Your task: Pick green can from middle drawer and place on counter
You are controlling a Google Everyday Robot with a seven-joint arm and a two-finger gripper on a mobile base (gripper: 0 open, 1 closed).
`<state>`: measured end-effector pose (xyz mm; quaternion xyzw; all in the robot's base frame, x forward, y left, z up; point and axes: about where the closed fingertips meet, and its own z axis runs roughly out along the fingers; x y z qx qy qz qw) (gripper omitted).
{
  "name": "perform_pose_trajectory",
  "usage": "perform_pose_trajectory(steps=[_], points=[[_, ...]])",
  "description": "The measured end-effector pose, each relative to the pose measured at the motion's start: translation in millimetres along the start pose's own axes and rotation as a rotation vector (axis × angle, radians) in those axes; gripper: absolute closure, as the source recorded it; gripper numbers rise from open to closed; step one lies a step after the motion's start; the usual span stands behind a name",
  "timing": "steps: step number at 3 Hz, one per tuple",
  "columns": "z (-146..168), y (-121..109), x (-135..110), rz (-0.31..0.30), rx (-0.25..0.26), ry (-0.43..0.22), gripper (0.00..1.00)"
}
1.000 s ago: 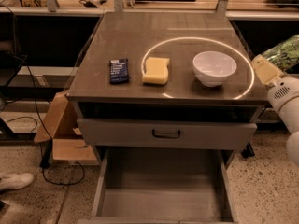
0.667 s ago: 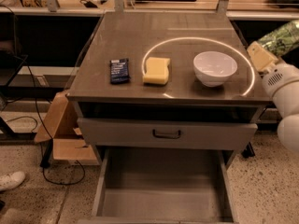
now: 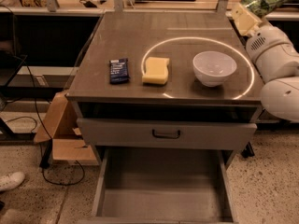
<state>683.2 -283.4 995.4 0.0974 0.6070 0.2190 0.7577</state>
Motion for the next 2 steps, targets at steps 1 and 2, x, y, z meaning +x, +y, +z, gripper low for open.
perform_pose_trajectory(steps=[1, 2], points=[[16.2, 40.8, -4.6, -0.018, -0.097, -0.004, 1.00], [16.2, 40.8, -4.6, -0.018, -0.097, -0.004, 1.00]])
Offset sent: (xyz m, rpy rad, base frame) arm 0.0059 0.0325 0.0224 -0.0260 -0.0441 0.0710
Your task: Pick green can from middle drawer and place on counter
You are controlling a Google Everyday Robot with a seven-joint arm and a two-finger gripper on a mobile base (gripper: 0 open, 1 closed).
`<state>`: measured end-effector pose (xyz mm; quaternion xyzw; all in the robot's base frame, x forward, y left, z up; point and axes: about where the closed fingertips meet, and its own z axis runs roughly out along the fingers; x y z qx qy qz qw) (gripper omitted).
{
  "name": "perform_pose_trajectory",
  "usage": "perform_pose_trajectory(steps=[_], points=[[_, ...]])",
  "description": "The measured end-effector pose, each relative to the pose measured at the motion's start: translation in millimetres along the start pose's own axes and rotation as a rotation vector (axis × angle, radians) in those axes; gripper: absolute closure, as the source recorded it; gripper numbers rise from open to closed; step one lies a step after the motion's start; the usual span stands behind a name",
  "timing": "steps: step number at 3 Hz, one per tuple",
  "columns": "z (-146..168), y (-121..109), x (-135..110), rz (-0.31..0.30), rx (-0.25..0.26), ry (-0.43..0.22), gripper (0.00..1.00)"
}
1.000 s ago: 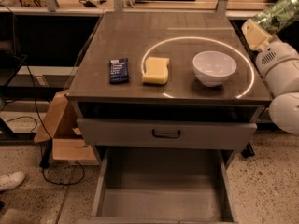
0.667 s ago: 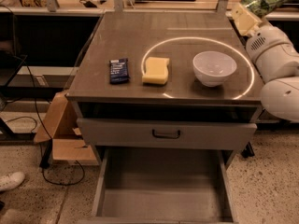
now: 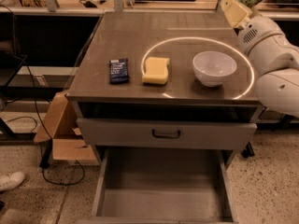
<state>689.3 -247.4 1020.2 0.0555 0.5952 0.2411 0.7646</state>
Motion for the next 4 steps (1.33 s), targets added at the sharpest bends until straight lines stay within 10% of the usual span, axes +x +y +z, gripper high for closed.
perform_pose_trajectory(steps=[4], points=[[-10.0, 24.1, -6.2, -0.034, -0.044, -0.023, 1.00]])
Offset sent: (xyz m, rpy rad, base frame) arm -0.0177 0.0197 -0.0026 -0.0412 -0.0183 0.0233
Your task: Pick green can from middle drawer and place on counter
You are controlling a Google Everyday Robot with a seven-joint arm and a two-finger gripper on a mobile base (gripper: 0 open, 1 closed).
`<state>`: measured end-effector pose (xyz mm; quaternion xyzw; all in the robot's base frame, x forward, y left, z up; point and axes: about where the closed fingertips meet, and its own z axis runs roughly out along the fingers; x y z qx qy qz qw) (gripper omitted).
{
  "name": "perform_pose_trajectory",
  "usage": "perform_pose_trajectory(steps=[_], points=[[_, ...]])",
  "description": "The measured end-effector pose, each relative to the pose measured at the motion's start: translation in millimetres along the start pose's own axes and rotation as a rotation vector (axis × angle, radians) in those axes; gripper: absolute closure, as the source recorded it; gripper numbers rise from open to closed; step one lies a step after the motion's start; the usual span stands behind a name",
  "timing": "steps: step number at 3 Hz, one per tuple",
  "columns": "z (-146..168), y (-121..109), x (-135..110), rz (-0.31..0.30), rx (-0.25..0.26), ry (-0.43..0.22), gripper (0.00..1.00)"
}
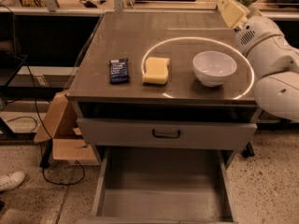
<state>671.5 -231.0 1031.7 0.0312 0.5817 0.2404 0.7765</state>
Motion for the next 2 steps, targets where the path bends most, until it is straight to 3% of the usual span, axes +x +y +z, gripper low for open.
perform_pose_trajectory(steps=[1, 2], points=[[28.1, 6.2, 1.1, -0.080, -0.037, -0.026, 1.00], [50.3, 21.4, 5.8, -0.099, -0.085, -0.044, 1.00]])
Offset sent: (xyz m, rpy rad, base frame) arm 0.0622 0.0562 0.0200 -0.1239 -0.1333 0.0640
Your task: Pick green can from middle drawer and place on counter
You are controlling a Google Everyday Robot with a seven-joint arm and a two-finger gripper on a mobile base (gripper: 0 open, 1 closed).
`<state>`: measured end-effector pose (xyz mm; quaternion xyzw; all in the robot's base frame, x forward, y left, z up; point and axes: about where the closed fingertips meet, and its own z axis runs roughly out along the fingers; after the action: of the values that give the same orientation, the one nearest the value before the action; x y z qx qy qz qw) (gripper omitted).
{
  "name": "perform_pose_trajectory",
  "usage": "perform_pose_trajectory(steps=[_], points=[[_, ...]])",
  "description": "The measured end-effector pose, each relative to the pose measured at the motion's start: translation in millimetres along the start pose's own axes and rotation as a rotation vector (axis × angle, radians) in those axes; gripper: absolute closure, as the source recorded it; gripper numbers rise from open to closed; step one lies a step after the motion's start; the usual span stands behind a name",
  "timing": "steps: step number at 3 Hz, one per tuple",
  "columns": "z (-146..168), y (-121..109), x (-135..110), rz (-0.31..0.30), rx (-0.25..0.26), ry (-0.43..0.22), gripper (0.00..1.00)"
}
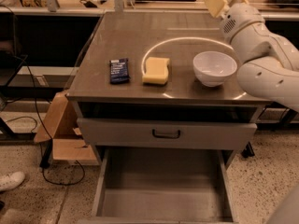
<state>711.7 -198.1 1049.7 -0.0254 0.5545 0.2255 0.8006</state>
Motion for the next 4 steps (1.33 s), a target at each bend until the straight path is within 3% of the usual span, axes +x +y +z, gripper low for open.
perform_pose_trajectory(steps=[1, 2, 4], points=[[14.8, 20.4, 7.7, -0.007, -0.063, 0.008, 1.00], [12.4, 21.1, 5.6, -0.012, -0.064, 0.008, 1.00], [-15.1, 27.0, 7.1, -0.050, -0.046, 0.069, 1.00]])
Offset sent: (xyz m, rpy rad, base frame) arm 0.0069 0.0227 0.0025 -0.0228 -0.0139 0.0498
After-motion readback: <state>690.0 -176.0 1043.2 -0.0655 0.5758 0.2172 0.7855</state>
